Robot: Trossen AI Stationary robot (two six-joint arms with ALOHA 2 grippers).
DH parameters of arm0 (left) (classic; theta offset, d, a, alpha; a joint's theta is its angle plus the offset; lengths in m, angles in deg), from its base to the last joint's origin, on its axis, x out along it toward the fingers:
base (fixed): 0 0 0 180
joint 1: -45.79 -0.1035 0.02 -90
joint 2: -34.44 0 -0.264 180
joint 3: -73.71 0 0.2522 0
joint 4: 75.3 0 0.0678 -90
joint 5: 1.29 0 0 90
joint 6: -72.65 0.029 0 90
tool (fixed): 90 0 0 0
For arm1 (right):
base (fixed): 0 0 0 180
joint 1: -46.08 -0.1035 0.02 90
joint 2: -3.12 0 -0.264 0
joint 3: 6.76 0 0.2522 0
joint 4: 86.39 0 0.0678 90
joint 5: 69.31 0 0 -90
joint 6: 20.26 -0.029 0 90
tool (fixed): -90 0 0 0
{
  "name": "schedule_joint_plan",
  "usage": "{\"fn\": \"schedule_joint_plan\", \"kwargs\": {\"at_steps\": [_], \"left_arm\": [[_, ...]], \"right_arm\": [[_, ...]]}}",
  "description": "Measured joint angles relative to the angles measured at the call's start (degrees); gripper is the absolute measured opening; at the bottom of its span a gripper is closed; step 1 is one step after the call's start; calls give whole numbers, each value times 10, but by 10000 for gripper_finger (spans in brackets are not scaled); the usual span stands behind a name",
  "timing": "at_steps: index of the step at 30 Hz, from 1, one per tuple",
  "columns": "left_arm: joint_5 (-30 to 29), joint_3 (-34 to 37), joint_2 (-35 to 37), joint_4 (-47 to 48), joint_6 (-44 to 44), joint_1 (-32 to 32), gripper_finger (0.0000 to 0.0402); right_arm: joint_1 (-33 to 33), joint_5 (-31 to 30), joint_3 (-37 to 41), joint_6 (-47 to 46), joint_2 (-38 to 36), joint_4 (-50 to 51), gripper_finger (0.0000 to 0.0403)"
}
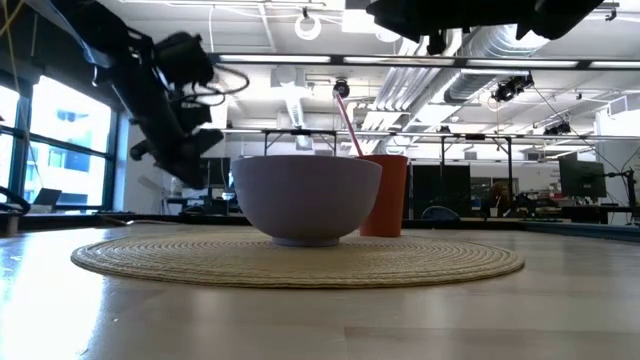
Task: Pick & Place Utensil
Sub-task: Put the silver fork into the violet bowl
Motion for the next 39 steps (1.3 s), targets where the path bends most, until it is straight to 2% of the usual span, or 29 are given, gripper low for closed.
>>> {"fn": "schedule_joint_plan", "kwargs": {"at_steps": [7,15,22,31,39], "left_arm": [[3,0,35,-37,60,66,21],[90,0,35,-110,146,121,21],[92,0,37,-148,196,172,21],[194,-1,9,-340,246,235,21],[194,-1,-84,-483,244,255,21]], "right_arm": [[0,1,0,0,0,0,139],[-2,1,0,-4,0,1,139],[-2,1,0,-4,0,5,139],[-2,1,0,-4,0,5,139],[-2,15,0,-16,-3,7,139]]}}
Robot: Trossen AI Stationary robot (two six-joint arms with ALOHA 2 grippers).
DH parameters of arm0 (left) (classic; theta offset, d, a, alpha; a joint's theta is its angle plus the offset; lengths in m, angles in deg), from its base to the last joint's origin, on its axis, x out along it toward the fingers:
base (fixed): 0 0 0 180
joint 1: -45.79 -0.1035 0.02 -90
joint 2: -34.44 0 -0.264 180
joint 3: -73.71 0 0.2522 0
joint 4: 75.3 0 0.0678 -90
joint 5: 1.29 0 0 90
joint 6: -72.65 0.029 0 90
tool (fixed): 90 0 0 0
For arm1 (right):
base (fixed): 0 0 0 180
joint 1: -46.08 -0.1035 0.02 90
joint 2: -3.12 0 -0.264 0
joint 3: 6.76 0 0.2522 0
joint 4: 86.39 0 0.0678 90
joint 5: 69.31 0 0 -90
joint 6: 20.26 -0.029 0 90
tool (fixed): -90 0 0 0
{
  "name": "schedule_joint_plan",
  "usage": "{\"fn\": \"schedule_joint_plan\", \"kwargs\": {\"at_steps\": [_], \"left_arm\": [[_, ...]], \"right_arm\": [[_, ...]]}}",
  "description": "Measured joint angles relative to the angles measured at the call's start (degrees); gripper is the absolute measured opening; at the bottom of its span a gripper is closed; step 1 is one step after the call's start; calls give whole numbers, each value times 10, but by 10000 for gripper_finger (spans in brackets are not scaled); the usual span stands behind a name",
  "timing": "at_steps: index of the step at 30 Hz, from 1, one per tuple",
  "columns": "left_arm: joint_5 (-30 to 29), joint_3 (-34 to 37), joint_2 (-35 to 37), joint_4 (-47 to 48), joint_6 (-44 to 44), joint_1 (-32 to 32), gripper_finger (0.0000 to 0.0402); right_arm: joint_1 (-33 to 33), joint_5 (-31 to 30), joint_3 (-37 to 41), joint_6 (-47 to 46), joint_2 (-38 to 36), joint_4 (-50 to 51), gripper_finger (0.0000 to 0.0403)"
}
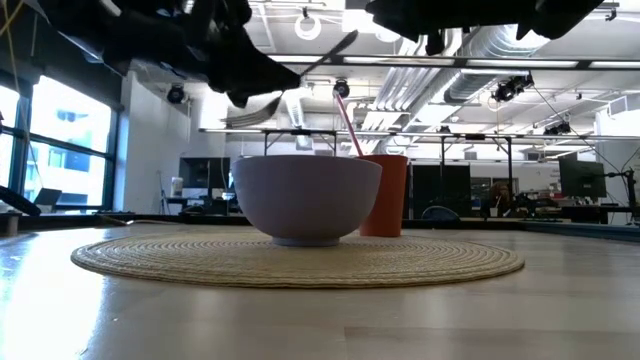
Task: Pick & Place Utensil
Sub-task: Put the silver fork into the violet bowl
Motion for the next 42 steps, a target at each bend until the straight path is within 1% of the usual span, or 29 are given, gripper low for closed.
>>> {"fn": "schedule_joint_plan", "kwargs": {"at_steps": [5,10,12,19,21,26,30,34,38,42], "left_arm": [[-8,-4,-58,-78,-17,0,21],[8,-44,-109,-77,-38,0,21],[11,-61,-132,-63,-46,0,21],[15,-105,-219,-70,-68,0,21],[14,-115,-237,-74,-76,3,21],[11,-124,-248,-65,-76,9,21],[3,-124,-248,-59,-82,12,21],[0,-123,-248,-58,-82,12,21],[0,-123,-248,-54,-82,12,21],[3,-123,-248,-47,-82,11,21]], "right_arm": [[0,2,0,-14,-32,48,139],[0,2,0,-14,-61,94,139],[0,2,0,-15,-62,98,139],[0,3,0,-15,-59,106,139],[0,16,0,-17,-64,125,139],[0,56,0,-19,-85,156,139],[0,87,0,-27,-110,213,139],[0,138,0,-27,-136,288,139],[0,158,-3,-26,-148,387,139],[-2,182,-25,-46,-145,492,139]]}}
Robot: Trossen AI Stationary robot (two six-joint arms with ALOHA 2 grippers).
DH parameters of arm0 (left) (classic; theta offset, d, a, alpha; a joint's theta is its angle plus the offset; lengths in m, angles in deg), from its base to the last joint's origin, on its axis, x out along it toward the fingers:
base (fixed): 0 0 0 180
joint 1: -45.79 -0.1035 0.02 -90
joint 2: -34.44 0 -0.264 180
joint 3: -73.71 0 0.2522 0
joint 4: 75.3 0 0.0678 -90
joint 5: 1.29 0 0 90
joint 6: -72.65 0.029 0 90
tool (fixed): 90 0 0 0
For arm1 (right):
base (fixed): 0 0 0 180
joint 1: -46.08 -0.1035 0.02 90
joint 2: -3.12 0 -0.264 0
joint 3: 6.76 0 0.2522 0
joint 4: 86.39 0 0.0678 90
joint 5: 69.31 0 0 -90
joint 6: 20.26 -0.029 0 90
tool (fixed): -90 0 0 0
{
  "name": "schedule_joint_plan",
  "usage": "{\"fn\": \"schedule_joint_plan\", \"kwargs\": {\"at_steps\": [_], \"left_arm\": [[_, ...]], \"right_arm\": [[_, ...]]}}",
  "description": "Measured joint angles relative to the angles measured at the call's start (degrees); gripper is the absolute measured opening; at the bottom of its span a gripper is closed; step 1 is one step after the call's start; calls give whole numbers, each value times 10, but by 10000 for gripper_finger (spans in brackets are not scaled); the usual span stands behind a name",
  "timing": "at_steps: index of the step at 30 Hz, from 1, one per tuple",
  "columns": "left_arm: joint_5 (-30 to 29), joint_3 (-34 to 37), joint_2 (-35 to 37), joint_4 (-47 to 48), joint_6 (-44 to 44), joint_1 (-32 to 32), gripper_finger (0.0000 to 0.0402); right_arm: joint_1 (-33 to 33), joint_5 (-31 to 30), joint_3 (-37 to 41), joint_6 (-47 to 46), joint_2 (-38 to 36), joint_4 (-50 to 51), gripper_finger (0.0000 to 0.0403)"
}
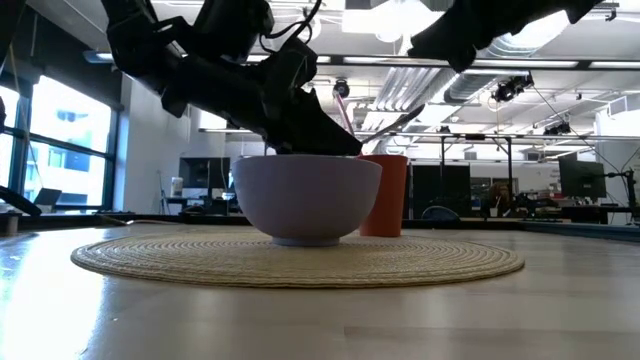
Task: Pick & Place Utensil
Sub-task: Put the silver fork into the violet bowl
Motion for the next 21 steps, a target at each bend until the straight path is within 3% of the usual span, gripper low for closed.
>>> {"fn": "schedule_joint_plan", "kwargs": {"at_steps": [4,16,21], "left_arm": [[0,0,0,1,0,0,21],[-7,2,-6,-14,-11,9,21],[-47,1,-15,-17,-3,35,21]], "right_arm": [[-16,0,-2,-7,4,38,139],[-36,0,-3,-7,3,11,139],[-36,-2,-3,-7,3,9,139]]}}
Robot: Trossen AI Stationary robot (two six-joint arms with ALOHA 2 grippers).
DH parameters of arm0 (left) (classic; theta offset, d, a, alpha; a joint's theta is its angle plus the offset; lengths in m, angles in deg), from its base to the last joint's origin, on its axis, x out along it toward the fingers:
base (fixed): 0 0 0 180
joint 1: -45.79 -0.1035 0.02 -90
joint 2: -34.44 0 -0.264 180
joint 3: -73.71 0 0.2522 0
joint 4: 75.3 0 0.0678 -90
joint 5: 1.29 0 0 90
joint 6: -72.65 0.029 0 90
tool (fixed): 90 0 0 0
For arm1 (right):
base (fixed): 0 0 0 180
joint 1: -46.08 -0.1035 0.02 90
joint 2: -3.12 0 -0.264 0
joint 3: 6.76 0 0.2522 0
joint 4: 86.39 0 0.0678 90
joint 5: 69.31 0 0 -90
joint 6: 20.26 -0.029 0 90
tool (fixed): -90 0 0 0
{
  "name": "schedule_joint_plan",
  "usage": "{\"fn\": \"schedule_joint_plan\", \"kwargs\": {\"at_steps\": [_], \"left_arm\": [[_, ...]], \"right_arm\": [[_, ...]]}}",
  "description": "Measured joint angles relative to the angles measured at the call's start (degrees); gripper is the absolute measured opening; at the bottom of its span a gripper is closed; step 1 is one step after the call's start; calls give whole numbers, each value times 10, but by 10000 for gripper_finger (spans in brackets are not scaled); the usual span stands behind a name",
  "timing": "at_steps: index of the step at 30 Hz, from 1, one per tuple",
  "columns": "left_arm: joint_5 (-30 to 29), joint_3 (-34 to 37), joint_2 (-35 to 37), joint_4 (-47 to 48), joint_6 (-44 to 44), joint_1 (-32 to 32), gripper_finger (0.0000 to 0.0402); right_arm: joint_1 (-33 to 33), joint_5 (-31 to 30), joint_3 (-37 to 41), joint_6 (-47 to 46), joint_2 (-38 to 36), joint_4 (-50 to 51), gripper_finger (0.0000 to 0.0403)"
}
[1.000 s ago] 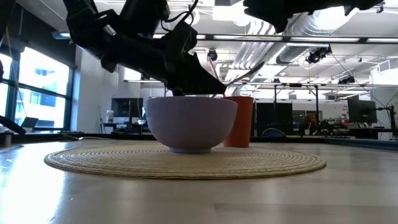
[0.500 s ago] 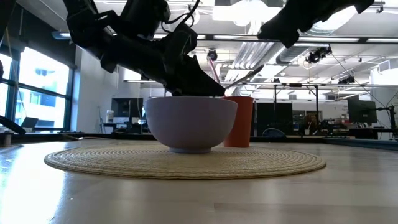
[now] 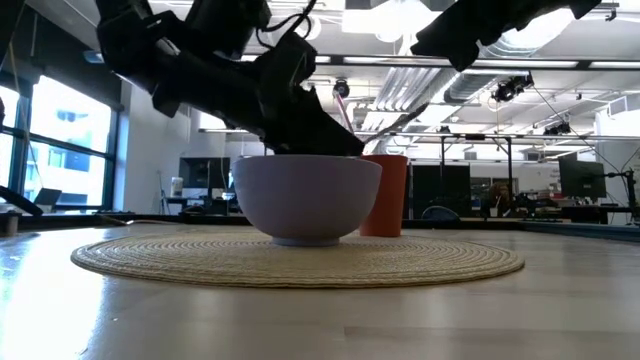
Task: Pick & Place Utensil
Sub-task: Put the silver fork into the violet bowl
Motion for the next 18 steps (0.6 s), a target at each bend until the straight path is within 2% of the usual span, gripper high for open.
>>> {"fn": "schedule_joint_plan", "kwargs": {"at_steps": [2,12,18], "left_arm": [[-16,2,-2,12,10,8,21],[-17,1,-1,13,3,7,21],[-10,38,-1,-57,-16,7,21]], "right_arm": [[0,0,0,0,0,-2,139],[0,-2,0,-12,0,-2,139],[0,-2,0,-11,0,-2,139]]}}
